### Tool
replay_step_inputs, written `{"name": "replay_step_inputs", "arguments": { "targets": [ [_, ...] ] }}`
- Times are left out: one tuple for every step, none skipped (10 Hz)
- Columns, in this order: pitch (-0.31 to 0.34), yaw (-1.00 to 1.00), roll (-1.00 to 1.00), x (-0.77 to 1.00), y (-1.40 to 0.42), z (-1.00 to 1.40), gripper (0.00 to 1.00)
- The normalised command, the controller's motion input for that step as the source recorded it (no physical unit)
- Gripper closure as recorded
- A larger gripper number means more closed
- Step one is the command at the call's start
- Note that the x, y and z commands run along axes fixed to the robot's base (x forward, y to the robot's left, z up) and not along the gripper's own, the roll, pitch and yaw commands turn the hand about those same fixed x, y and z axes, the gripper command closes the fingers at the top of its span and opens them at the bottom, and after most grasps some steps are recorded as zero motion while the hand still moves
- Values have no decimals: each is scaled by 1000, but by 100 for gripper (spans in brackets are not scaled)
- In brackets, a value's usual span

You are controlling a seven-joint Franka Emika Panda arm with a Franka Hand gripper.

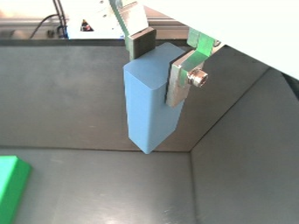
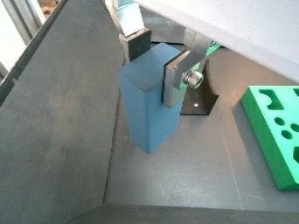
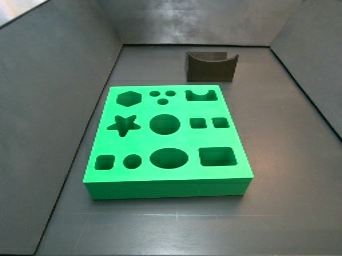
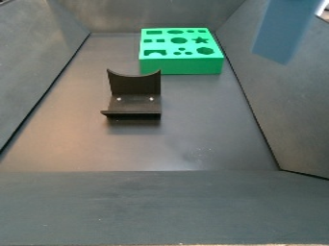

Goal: Pick up the rectangle object. Move up. Move to above the board. Insert the rectangle object.
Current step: Move to above the board.

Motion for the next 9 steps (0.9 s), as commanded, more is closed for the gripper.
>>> {"name": "replay_step_inputs", "arguments": {
  "targets": [
    [73,-1000,53,284,-1000,134,100],
    [75,-1000,43,282,-1000,139,100],
    [73,-1000,30,283,-1000,141,100],
    [83,-1000,28,286,-1000,144,100],
    [92,-1000,22,288,-1000,146,100],
    [119,-1000,1,296,-1000,149,100],
    [148,-1000,-9,302,-1000,149,100],
    [213,-1000,-14,314,-1000,152,100],
    [253,-1000,-34,320,-1000,153,100]
  ]
}}
